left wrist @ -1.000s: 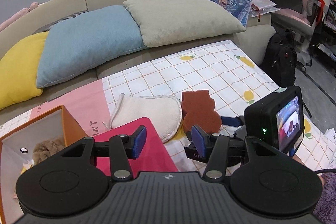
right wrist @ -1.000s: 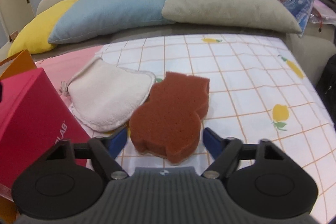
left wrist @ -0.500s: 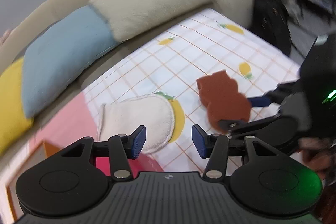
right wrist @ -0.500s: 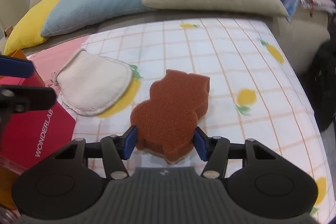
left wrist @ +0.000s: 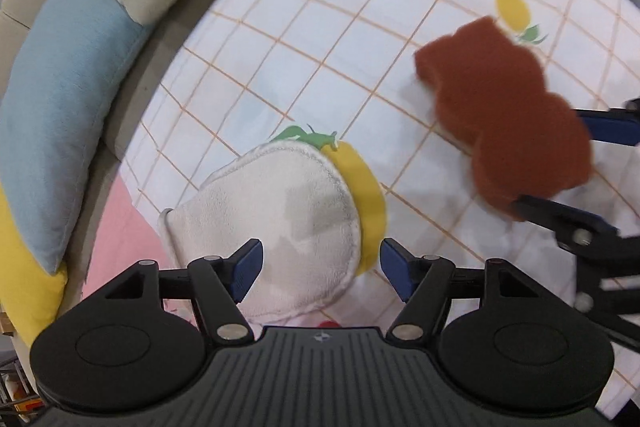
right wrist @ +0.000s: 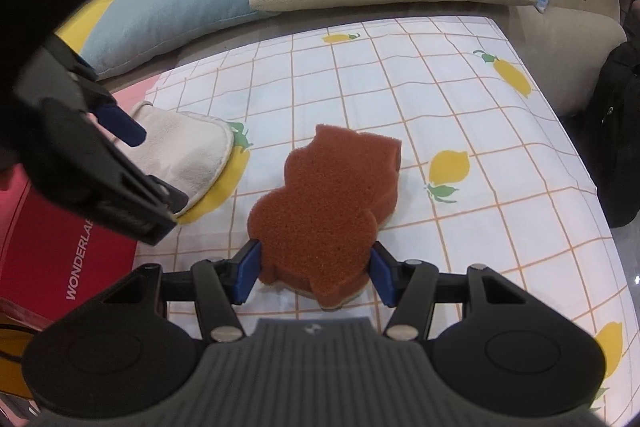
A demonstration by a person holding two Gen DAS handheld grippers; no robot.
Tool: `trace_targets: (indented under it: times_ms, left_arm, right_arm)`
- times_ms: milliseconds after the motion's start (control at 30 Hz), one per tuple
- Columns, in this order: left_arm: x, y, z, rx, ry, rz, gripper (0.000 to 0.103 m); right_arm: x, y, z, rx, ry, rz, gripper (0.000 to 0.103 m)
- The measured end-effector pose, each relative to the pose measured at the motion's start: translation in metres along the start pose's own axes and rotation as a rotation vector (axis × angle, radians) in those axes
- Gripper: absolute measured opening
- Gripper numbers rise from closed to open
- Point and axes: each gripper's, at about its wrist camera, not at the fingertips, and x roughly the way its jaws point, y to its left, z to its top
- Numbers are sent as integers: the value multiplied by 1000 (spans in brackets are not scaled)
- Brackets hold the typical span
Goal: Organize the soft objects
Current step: 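Grasp the white round pad with left tool while right tool grasps the brown sponge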
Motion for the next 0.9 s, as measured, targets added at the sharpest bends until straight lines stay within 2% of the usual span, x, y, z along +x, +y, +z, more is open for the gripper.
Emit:
trace_targets:
  times_ms: [233,367,433,533,600,700,767,900]
  left_arm:
    - [24,15,9,-31,51,-36,79]
    - [33,18,11,2,56,-30,81]
    - [34,25,12,-24,59,-59,79]
    - [35,36,12,-86,62,-133,57]
    - [34,36,11,-94,56,-166,35]
    - [32,34,9,-84,35,-162,25]
    - [30,30,8,-67,20,-130,16]
    - [22,28,0,-57,-33,-101,11]
  right_arm:
    - [4,2,0,-15,8,-7,57]
    - [5,2,0,-14,12,-6,57]
    - [6,3,-1,-21,14,-10,57]
    - [7,4,-1,-29,17,-13,57]
    - [8,4,-2,-31,19,-13,57]
    - [9,4,-2,-31,19,-13,57]
    - [9,4,-2,-33,19,-13,57]
    - [9,2,-2,-33,19,-10,57]
